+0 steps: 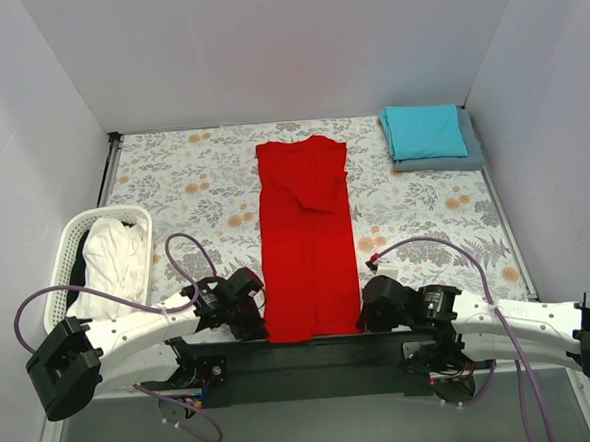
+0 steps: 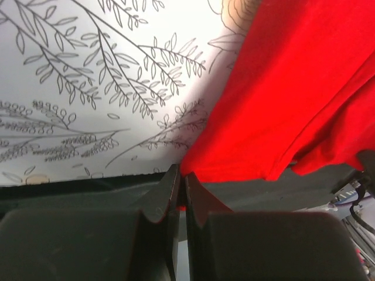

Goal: Fold and stack the t-shirts
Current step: Fold the tshirt

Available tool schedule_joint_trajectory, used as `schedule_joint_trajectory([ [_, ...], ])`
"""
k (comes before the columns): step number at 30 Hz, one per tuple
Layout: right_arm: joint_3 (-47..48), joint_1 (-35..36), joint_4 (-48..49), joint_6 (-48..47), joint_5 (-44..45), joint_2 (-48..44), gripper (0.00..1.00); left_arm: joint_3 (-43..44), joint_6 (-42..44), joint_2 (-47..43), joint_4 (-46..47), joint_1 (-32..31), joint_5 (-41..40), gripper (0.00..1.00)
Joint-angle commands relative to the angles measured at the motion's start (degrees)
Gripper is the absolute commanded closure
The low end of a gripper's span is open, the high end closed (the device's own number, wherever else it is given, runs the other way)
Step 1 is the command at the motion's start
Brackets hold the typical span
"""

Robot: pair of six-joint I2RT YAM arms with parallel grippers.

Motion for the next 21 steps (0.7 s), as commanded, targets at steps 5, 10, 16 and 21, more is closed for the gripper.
schedule_joint_trajectory([
  [5, 11.65, 0.57, -9.29, -6.02, 5.39, 1.07, 0.99, 9.75, 0.78, 0.19, -5.47, -0.78, -6.73, 1.00],
  [10, 22.99, -5.83, -10.35, -16.46, 6.55, 12.32, 0.99, 21.60, 5.61, 11.09, -6.09, 1.76, -9.81, 1.00],
  [16, 32.83, -17.44, -5.44, -28.34, 4.44, 22.69, 0.99, 28.30, 11.76, 20.39, -0.38, 11.95, -8.32, 1.00],
  [21, 37.42, -23.94, -0.35, -33.45, 1.62, 31.57, 0.99, 35.16, 13.35, 27.70, 2.08, 17.23, -8.23, 1.00],
])
